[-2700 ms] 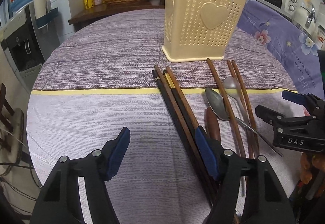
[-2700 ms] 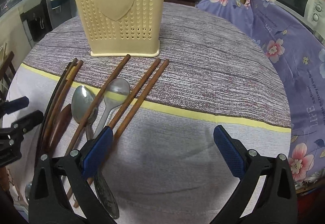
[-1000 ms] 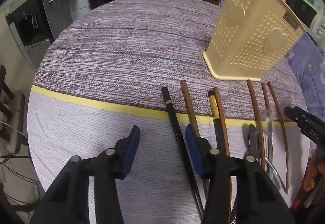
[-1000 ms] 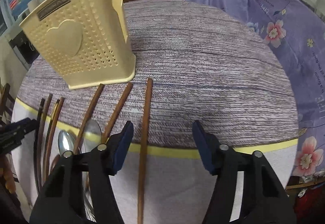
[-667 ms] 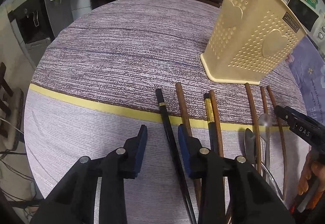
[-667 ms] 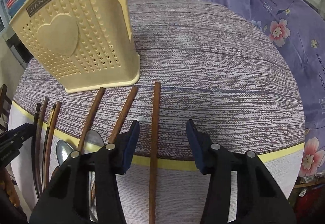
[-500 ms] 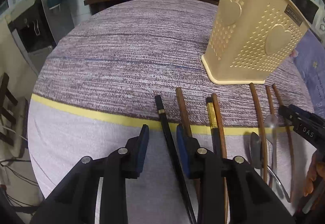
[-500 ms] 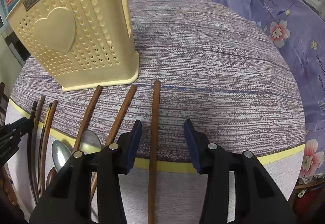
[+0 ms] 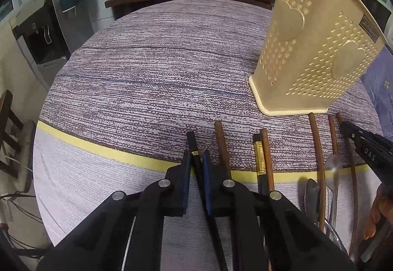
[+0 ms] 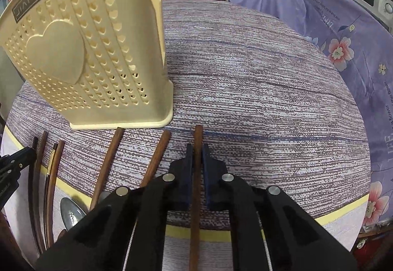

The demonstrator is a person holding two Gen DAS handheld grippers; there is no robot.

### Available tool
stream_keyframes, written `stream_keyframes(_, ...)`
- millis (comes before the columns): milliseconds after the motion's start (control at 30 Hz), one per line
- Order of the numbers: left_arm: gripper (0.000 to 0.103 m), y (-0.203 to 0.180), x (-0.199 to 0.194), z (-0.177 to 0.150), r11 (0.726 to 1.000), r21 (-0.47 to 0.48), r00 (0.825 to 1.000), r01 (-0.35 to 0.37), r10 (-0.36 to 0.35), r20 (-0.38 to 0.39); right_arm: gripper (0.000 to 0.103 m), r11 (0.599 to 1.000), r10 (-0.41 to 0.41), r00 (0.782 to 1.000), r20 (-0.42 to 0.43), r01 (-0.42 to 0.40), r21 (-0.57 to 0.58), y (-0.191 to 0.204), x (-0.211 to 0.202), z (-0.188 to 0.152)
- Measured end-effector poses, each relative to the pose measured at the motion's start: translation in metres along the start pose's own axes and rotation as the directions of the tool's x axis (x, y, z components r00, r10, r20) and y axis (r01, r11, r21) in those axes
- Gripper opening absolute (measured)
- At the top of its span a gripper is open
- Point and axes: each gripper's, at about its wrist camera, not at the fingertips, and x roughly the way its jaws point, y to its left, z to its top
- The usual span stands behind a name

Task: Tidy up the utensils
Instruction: 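Grasp a black chopstick with the left tool while the right grasps a brown chopstick, then lift both chopsticks, lower them into the beige holder and open both tools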

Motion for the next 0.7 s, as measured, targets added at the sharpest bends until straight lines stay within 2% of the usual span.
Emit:
stream_keyframes(200, 0.01, 0.0, 0.001, 0.003, 0.999, -0.017, 1.0, 0.03, -0.03, -0.001, 0.008, 0.999, 0.026, 1.0, 0.013, -0.026, 0.029, -0.008, -0.003, -0.002)
stream_keyframes(333, 0.009, 0.006, -0.001, 0.011, 0.998, -0.033, 0.998, 0.055, -0.054, 0.016, 0.008, 0.996, 0.065, 0.996, 0.062, -0.069, 0.055, -0.021, -0.017, 0.0)
stream_keyframes(500, 0.008, 0.01, -0.039, 0.024, 0.995, -0.029, 0.988, 0.092, -0.087, 0.13, 0.008, 0.987, 0.125, 0.977, 0.174, -0.139, 0.076, -0.039, -0.058, 0.008)
stream_keyframes(600, 0.008, 0.017, -0.071, 0.033, 0.992, -0.026, 0.972, 0.12, -0.112, 0.206, 0.008, 0.983, 0.149, 0.956, 0.254, -0.171, 0.069, -0.048, -0.095, 0.014)
stream_keyframes(700, 0.008, 0.025, -0.105, 0.04, 0.99, -0.023, 0.949, 0.14, -0.128, 0.287, 0.008, 0.979, 0.168, 0.933, 0.317, -0.195, 0.056, -0.059, -0.127, 0.02)
